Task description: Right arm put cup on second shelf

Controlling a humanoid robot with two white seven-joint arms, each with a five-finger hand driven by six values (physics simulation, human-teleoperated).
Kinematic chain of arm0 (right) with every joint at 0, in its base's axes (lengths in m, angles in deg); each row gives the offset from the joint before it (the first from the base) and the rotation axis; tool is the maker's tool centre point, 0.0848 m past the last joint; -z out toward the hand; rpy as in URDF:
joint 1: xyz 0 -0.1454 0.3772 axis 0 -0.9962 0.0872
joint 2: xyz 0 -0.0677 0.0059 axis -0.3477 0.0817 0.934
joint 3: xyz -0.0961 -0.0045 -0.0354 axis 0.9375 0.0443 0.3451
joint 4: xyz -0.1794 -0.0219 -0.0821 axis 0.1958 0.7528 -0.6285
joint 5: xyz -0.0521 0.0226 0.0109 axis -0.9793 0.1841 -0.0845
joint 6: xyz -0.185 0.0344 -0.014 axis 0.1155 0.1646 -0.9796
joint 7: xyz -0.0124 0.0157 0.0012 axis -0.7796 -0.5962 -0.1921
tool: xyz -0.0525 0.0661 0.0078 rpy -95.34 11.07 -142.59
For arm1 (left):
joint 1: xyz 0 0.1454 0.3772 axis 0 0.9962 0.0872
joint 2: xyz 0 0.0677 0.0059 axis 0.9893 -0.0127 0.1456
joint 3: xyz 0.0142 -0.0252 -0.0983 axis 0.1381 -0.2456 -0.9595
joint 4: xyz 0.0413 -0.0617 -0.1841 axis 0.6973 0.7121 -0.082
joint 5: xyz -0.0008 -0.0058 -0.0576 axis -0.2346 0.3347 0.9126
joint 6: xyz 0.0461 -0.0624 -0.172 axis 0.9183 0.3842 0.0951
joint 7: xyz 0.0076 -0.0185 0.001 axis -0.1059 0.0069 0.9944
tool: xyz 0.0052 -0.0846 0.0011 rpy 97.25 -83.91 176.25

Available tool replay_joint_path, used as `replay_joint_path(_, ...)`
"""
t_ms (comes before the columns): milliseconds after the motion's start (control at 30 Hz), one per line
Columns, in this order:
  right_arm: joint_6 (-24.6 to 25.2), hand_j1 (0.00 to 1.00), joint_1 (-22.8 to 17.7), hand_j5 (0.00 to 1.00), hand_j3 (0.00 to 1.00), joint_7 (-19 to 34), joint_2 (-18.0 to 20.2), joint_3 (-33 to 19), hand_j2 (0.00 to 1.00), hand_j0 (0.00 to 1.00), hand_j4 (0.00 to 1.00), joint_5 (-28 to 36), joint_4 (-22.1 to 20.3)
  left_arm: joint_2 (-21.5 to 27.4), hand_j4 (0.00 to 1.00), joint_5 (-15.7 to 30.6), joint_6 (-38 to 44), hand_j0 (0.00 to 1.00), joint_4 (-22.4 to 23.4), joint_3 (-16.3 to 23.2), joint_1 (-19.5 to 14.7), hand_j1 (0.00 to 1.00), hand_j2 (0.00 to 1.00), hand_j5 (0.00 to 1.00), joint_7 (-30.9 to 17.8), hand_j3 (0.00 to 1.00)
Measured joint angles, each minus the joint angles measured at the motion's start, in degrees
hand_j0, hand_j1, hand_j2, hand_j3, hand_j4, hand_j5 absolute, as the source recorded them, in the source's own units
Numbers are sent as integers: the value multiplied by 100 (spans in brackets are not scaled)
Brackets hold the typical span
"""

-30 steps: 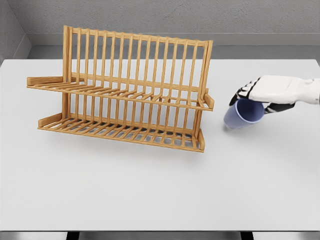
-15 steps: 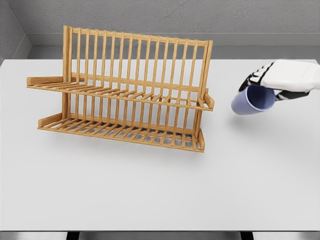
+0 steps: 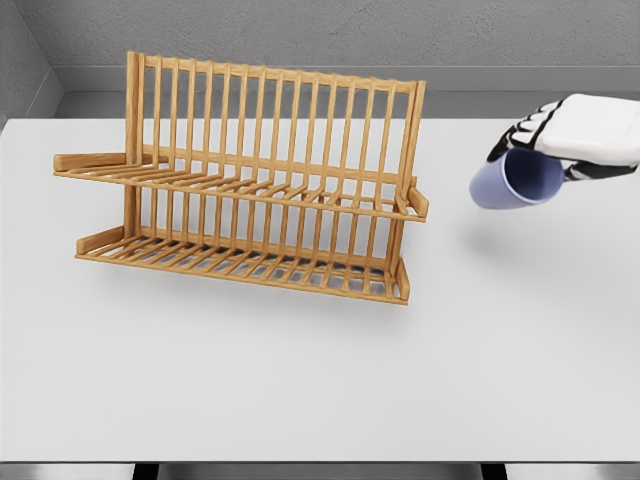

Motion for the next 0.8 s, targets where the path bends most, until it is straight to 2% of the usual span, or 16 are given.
replay_joint_path(367, -13, 61, 9, 61, 61, -1, 28, -318, 61, 61, 61, 10, -285, 0, 100, 0, 1, 100, 0, 0, 0, 100, 100, 100, 0, 100)
replay_joint_path(800, -2, 61, 132, 61, 61, -1, 22, -371, 61, 61, 61, 17, -716, 0, 100, 0, 0, 100, 1, 0, 0, 100, 100, 100, -1, 100)
